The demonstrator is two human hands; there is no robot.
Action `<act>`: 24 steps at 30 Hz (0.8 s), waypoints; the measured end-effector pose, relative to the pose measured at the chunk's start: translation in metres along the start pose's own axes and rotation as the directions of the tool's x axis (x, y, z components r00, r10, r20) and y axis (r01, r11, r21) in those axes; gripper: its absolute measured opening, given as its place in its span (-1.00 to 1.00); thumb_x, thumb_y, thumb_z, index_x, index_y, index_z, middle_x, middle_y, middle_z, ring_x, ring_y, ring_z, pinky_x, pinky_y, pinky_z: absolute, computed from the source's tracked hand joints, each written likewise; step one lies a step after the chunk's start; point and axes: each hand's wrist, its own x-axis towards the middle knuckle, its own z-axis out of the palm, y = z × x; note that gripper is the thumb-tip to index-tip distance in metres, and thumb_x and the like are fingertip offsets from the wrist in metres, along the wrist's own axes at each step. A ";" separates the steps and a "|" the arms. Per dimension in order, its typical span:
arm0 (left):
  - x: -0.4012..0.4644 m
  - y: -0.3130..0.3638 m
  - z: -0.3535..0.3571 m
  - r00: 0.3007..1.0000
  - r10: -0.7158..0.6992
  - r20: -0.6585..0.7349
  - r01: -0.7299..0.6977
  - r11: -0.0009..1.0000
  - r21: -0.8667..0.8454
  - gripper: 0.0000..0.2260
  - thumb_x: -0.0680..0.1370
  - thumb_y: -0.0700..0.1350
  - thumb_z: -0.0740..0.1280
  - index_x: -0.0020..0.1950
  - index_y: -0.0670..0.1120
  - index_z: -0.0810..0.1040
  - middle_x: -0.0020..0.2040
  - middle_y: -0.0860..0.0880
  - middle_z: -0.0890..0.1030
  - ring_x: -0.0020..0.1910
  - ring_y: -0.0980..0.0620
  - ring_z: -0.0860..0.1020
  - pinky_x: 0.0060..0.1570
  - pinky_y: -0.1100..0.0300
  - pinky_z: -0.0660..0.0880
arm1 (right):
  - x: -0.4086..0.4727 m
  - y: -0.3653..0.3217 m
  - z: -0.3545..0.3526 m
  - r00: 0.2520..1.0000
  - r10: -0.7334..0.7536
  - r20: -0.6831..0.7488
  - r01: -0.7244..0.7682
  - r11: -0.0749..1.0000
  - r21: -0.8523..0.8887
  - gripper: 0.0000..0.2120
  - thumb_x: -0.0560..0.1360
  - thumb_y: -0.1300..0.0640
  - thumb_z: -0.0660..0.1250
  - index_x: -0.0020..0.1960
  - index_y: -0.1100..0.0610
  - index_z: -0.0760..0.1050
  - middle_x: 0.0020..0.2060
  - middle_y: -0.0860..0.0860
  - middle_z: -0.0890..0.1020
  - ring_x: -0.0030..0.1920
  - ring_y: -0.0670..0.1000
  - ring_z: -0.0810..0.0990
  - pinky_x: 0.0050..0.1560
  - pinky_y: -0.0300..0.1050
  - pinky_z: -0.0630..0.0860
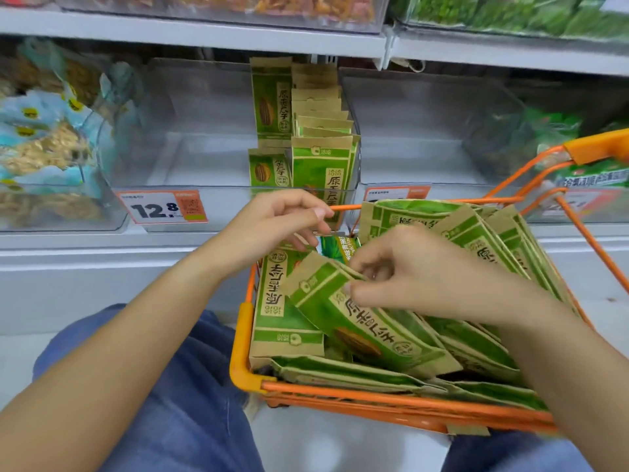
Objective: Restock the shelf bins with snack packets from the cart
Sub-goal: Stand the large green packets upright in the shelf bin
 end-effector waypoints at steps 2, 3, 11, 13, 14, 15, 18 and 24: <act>0.000 0.002 -0.003 0.998 -0.052 -0.023 0.049 0.992 -0.118 -0.81 0.61 -0.08 0.23 0.02 -0.07 0.63 -0.16 0.00 0.68 -0.20 0.08 0.60 -0.23 0.29 0.52 | 0.005 0.004 -0.007 0.994 0.054 -0.093 -0.026 0.961 0.277 -0.83 0.43 0.08 0.40 -0.31 0.11 0.63 -0.48 -0.05 0.57 -0.47 -0.19 0.43 -0.38 -0.28 0.35; 0.001 0.002 -0.004 0.996 -0.085 -0.014 0.081 0.977 -0.198 -0.76 0.59 0.01 0.21 0.02 -0.05 0.63 -0.15 -0.02 0.67 -0.19 0.07 0.60 -0.21 0.27 0.51 | 0.008 0.004 -0.010 0.986 0.080 -0.146 -0.020 0.927 0.375 -0.83 0.45 0.13 0.40 -0.31 0.08 0.62 -0.49 -0.10 0.58 -0.46 -0.21 0.47 -0.38 -0.33 0.36; 0.000 0.007 -0.012 0.978 -0.081 0.192 0.158 0.889 -0.429 -0.47 0.48 0.32 0.21 0.17 -0.08 0.57 -0.12 -0.09 0.70 -0.22 0.01 0.66 -0.28 0.23 0.57 | 0.032 0.012 -0.021 0.902 0.300 -0.310 -0.002 0.721 0.693 -0.80 0.53 0.18 0.30 -0.22 0.17 0.63 -0.27 0.12 0.70 -0.26 0.04 0.60 -0.22 -0.10 0.49; -0.002 0.006 -0.013 0.978 -0.057 0.203 0.134 0.911 -0.390 -0.59 0.42 0.15 0.45 0.16 -0.05 0.58 -0.06 -0.07 0.70 -0.17 0.01 0.68 -0.29 0.23 0.58 | 0.039 0.013 -0.022 0.905 0.319 -0.282 -0.006 0.673 0.740 -0.82 0.54 0.15 0.29 -0.15 0.18 0.62 -0.23 0.08 0.71 -0.23 0.02 0.64 -0.19 -0.10 0.54; -0.002 0.006 -0.014 0.980 -0.068 0.186 0.136 0.915 -0.380 -0.68 0.43 0.03 0.45 0.13 -0.05 0.60 -0.05 -0.06 0.70 -0.17 0.02 0.68 -0.29 0.22 0.59 | 0.044 0.012 -0.023 0.902 0.328 -0.280 -0.002 0.653 0.757 -0.83 0.54 0.12 0.30 -0.12 0.16 0.62 -0.21 0.04 0.71 -0.22 -0.01 0.65 -0.20 -0.14 0.56; -0.001 0.005 -0.017 0.985 -0.088 0.150 0.141 0.907 -0.396 -0.76 0.44 -0.04 0.41 0.08 -0.06 0.63 -0.06 -0.06 0.70 -0.18 0.03 0.67 -0.28 0.21 0.60 | 0.050 0.012 -0.025 0.892 0.343 -0.295 0.007 0.641 0.768 -0.85 0.54 0.10 0.31 -0.10 0.13 0.62 -0.19 0.00 0.71 -0.20 -0.04 0.66 -0.22 -0.19 0.57; 0.003 0.012 -0.036 0.979 -0.202 0.000 0.166 0.802 -0.573 -0.78 0.43 -0.06 0.40 0.01 -0.12 0.65 -0.14 -0.08 0.70 -0.25 0.04 0.67 -0.27 0.20 0.61 | 0.074 0.020 -0.031 0.790 0.410 -0.456 0.045 0.703 0.710 -0.89 0.53 0.05 0.33 0.00 0.02 0.60 -0.07 -0.05 0.68 -0.06 -0.08 0.64 -0.08 -0.17 0.59; 0.030 0.014 -0.096 0.873 -0.350 -0.341 0.103 0.814 -0.572 -0.85 0.62 -0.06 0.21 -0.07 -0.03 0.53 -0.36 0.07 0.66 -0.46 0.18 0.59 -0.54 0.41 0.41 | 0.111 0.049 -0.012 0.721 0.404 -0.563 -0.073 0.852 0.518 -0.53 0.57 0.01 0.27 0.44 0.03 0.27 0.34 -0.03 0.43 0.34 -0.05 0.37 0.31 -0.11 0.29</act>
